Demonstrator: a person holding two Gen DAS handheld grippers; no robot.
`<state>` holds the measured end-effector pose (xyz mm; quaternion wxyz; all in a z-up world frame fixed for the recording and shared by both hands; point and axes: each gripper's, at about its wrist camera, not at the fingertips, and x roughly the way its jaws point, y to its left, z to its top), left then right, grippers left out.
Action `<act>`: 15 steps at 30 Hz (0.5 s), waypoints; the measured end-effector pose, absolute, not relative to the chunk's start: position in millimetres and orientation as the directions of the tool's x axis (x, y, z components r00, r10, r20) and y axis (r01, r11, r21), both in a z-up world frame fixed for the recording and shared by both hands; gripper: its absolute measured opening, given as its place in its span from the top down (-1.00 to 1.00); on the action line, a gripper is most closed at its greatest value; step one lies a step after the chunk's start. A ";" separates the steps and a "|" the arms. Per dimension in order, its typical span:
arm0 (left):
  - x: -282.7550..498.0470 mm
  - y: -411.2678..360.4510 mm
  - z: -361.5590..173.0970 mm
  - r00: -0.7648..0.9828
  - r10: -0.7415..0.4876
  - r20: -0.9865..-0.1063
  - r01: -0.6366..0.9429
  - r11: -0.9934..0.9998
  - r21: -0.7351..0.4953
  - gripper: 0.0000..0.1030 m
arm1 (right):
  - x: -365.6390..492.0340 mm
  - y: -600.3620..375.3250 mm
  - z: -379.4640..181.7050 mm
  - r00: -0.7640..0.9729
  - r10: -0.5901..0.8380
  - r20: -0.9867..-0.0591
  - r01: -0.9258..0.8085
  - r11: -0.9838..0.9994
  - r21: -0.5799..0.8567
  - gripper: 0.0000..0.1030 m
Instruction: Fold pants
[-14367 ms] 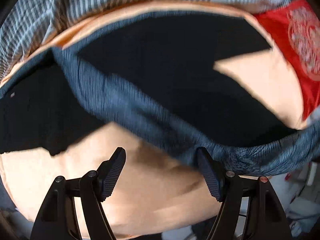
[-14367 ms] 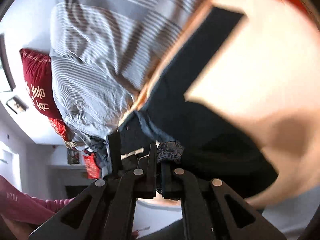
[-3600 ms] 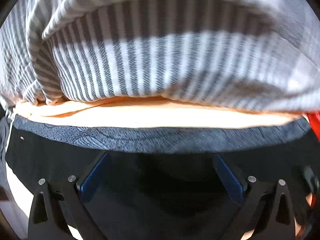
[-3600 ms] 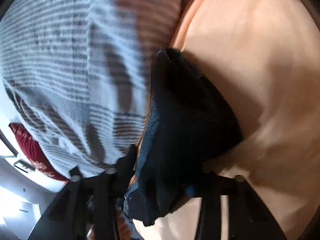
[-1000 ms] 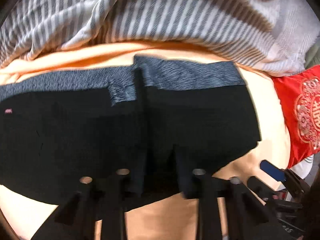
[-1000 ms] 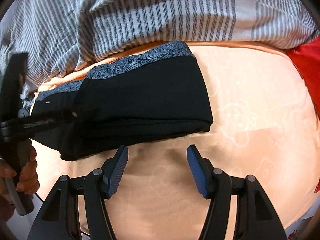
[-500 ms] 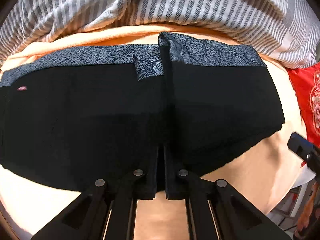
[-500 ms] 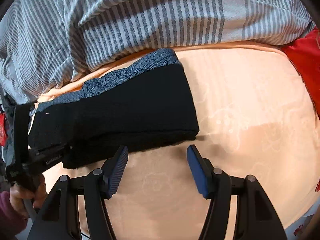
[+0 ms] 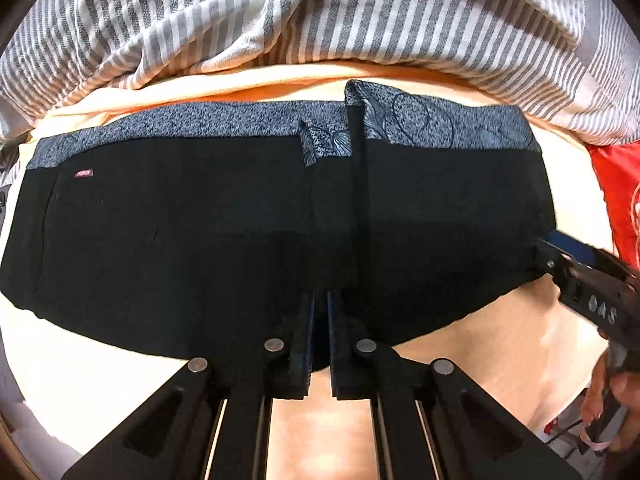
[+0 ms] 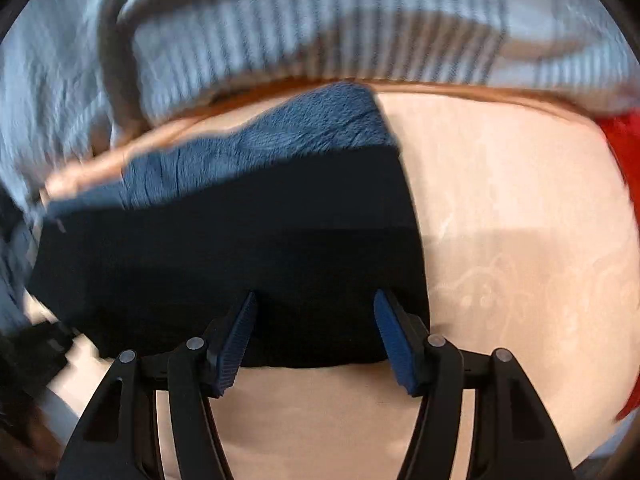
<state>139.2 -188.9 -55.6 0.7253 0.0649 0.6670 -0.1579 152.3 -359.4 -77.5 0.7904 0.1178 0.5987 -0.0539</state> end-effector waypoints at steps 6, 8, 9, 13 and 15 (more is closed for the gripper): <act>133.7 -201.3 -57.4 0.044 -0.148 -0.988 0.295 0.947 -0.129 0.87 | 128.2 -353.6 -59.2 0.301 0.113 -0.947 0.190 0.966 0.176 -0.27; 129.9 -208.6 -55.2 0.030 -0.165 -0.986 0.294 0.944 -0.149 0.87 | 116.6 -355.5 -57.6 0.290 0.143 -0.946 0.207 0.956 0.208 -0.27; 127.8 -210.2 -50.8 0.022 -0.169 -0.985 0.293 0.943 -0.155 0.87 | 113.7 -356.6 -57.3 0.287 0.146 -0.947 0.213 0.954 0.212 -0.27; 121.3 -224.0 -41.3 0.005 -0.171 -0.985 0.276 0.947 -0.163 0.87 | 98.8 -362.8 -54.5 0.279 0.168 -0.945 0.242 0.940 0.239 -0.27; 115.3 -231.1 -36.0 0.008 -0.175 -0.985 0.279 0.946 -0.166 0.87 | 93.8 -369.0 -55.0 0.267 0.194 -0.944 0.256 0.930 0.264 -0.27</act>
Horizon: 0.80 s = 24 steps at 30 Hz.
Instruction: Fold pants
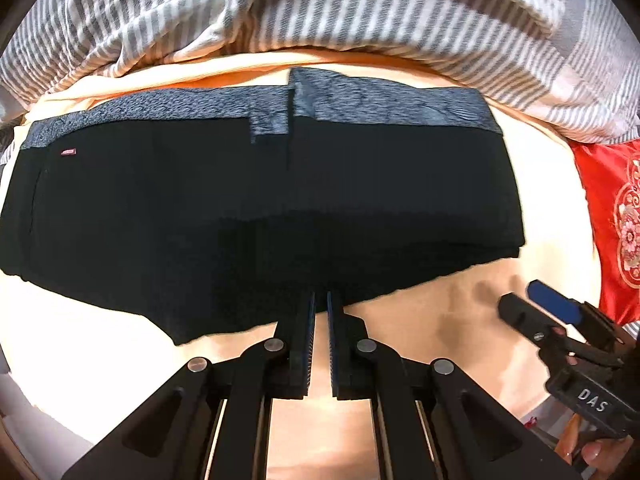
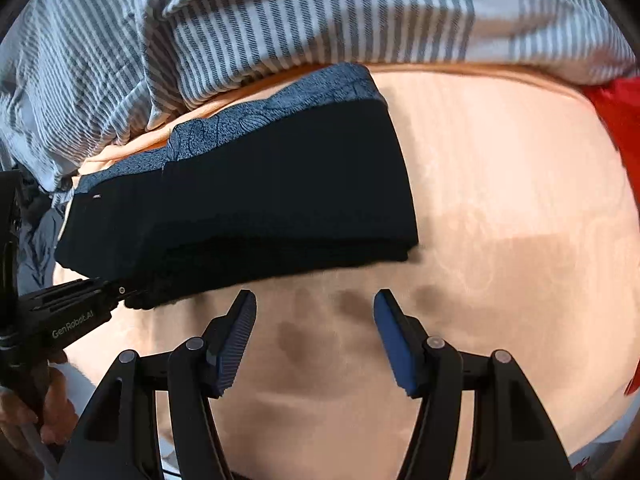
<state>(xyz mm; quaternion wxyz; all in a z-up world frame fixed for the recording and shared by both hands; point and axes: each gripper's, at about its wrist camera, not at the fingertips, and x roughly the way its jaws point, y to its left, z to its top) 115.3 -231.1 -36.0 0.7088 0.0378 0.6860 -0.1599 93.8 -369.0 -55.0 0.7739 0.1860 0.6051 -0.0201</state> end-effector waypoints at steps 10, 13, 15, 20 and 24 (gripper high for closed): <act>82.7 -239.2 -43.3 -0.029 -0.213 -0.977 0.195 0.957 -0.214 0.87 | 92.6 -378.4 -56.7 0.222 0.252 -0.942 0.190 0.936 0.296 -0.30; 77.1 -238.7 -48.5 -0.029 -0.207 -0.978 0.182 0.961 -0.209 0.87 | 90.8 -381.2 -55.1 0.222 0.245 -0.944 0.187 0.939 0.288 -0.31; 75.3 -235.9 -52.2 -0.048 -0.224 -0.973 0.175 0.957 -0.229 0.87 | 89.9 -381.6 -54.0 0.222 0.234 -0.947 0.192 0.941 0.277 -0.31; 80.6 -218.6 -51.3 -0.028 -0.269 -0.963 0.178 0.946 -0.270 -0.94 | 86.7 -374.3 -49.1 0.236 0.200 -0.951 0.245 0.935 0.258 -0.31; 94.5 -199.5 -45.6 -0.001 -0.283 -0.959 0.206 0.938 -0.277 -0.98 | 86.4 -358.1 -38.4 0.258 0.163 -0.952 0.284 0.929 0.236 -0.31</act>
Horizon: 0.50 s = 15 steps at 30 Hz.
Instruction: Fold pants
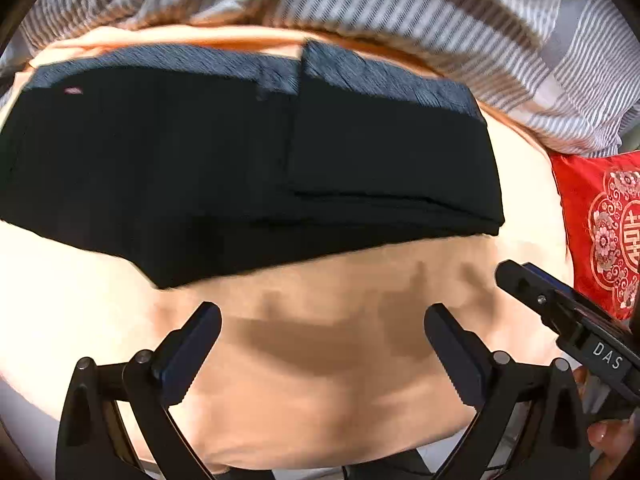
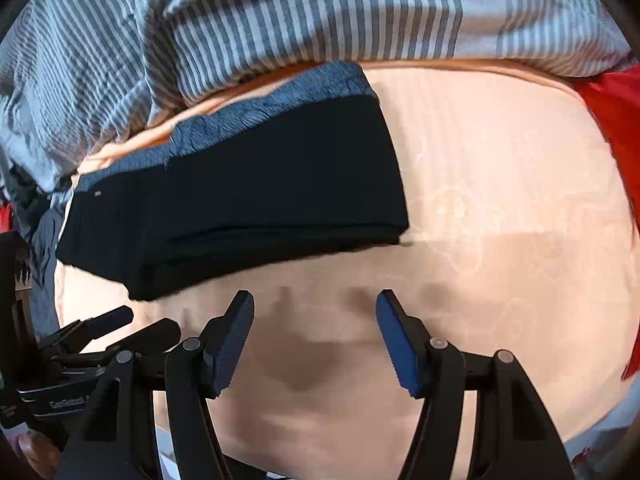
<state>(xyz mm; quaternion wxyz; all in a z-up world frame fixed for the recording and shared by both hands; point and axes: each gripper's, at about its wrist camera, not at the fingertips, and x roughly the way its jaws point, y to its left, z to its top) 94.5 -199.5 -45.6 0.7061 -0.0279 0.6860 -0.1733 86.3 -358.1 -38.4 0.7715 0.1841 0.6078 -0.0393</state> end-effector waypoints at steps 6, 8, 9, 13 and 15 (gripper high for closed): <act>119.9 -144.4 -39.8 0.042 -0.273 -0.961 0.174 0.949 -0.262 -0.98 | 101.5 -317.5 -22.5 0.276 0.126 -0.953 0.284 0.937 0.206 -0.31; 124.9 -119.9 -45.1 0.037 -0.264 -0.964 0.120 0.959 -0.258 -0.98 | 113.1 -296.1 -20.4 0.268 0.130 -0.955 0.253 0.947 0.200 -0.31; 127.8 -100.1 -45.9 0.037 -0.267 -0.963 0.088 0.961 -0.263 -0.98 | 116.5 -288.5 -19.7 0.266 0.131 -0.955 0.241 0.950 0.198 -0.31; 137.9 -40.3 -46.8 0.108 -0.236 -0.966 -0.040 0.970 -0.241 -0.98 | 137.1 -246.3 -19.4 0.247 0.157 -0.956 0.167 0.965 0.201 -0.33; 145.0 -11.5 -47.5 0.142 -0.217 -0.966 -0.105 0.967 -0.233 -0.98 | 145.5 -224.4 -22.1 0.234 0.169 -0.957 0.127 0.971 0.203 -0.38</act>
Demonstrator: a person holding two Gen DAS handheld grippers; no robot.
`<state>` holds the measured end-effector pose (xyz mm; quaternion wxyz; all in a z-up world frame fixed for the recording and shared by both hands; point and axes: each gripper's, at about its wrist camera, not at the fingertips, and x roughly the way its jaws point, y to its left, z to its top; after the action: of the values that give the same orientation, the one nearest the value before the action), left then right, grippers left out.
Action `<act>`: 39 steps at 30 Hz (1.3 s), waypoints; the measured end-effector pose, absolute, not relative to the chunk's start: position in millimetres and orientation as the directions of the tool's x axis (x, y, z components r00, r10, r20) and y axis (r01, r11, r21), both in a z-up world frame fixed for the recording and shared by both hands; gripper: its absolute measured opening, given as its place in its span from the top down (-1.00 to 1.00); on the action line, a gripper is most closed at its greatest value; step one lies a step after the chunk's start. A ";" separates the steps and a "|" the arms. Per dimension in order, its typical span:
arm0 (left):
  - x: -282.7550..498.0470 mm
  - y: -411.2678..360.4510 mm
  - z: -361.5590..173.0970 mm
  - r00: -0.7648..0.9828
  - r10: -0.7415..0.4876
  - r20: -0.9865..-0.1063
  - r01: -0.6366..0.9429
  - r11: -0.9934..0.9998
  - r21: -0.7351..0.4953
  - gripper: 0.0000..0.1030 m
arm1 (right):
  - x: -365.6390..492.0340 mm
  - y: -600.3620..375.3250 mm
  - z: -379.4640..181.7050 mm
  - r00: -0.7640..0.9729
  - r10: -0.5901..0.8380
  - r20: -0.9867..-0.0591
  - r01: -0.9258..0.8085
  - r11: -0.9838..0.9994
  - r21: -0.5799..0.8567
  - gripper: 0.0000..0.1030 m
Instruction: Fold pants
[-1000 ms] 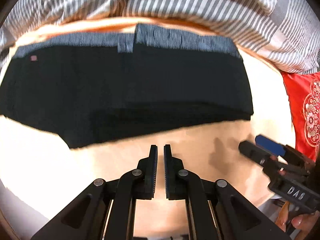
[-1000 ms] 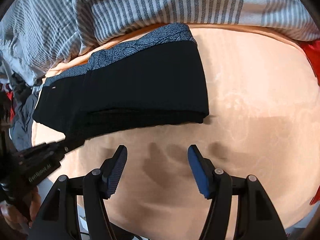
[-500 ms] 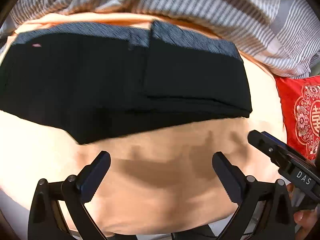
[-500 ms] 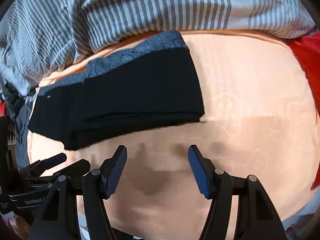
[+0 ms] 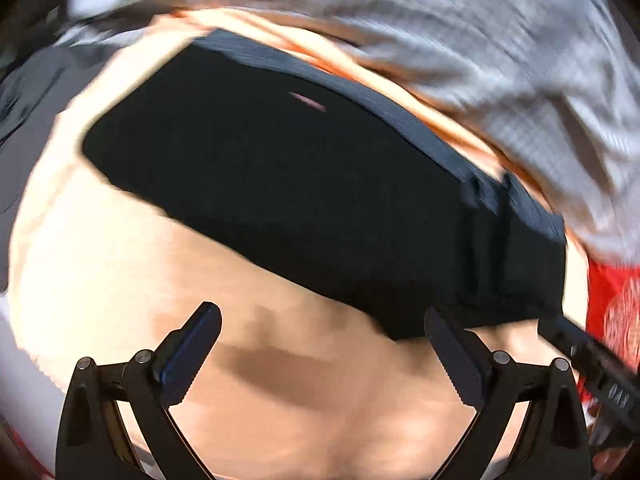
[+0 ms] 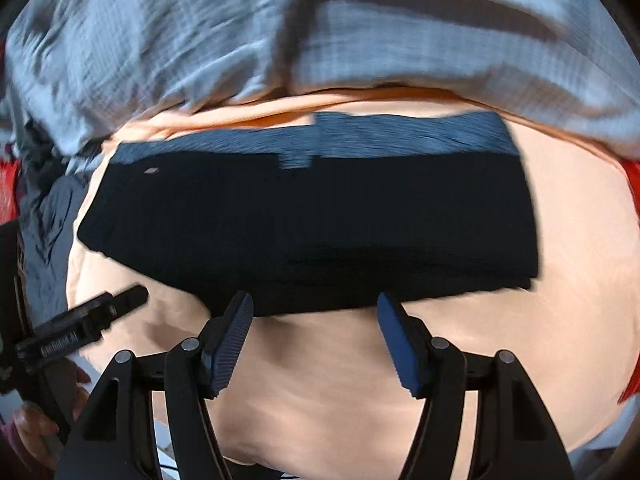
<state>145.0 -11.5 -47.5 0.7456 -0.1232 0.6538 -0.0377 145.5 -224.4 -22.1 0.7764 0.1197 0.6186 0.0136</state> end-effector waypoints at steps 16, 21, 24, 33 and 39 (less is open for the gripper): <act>185.9 113.3 -100.5 0.259 -0.320 -0.911 -0.406 0.820 -0.404 -0.66 | 202.9 -106.8 -77.7 0.132 0.233 -0.963 -0.108 0.969 0.220 -0.39; 190.8 111.6 -107.6 0.305 -0.414 -0.858 -0.412 0.755 -0.511 -0.61 | 210.5 -93.6 -93.9 0.109 0.255 -0.961 -0.147 0.960 0.238 -0.39; 195.1 106.8 -107.5 0.310 -0.413 -0.857 -0.403 0.759 -0.512 -0.61 | 210.2 -91.4 -101.0 0.095 0.261 -0.961 -0.154 0.957 0.245 -0.39; 205.4 93.1 -105.7 0.277 -0.293 -0.915 -0.458 0.797 -0.393 -0.29 | 210.6 -95.3 -110.7 0.068 0.288 -0.955 -0.150 0.950 0.276 -0.39; 200.3 76.9 -76.4 0.300 -0.164 -0.940 -0.375 0.886 -0.274 0.48 | 215.3 -116.9 -85.0 0.079 0.321 -0.944 -0.109 0.944 0.312 -0.39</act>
<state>200.3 76.9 -76.4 0.7729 -0.2293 0.5876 0.0685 215.3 -116.9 -85.0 0.7301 0.0800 0.6624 0.1474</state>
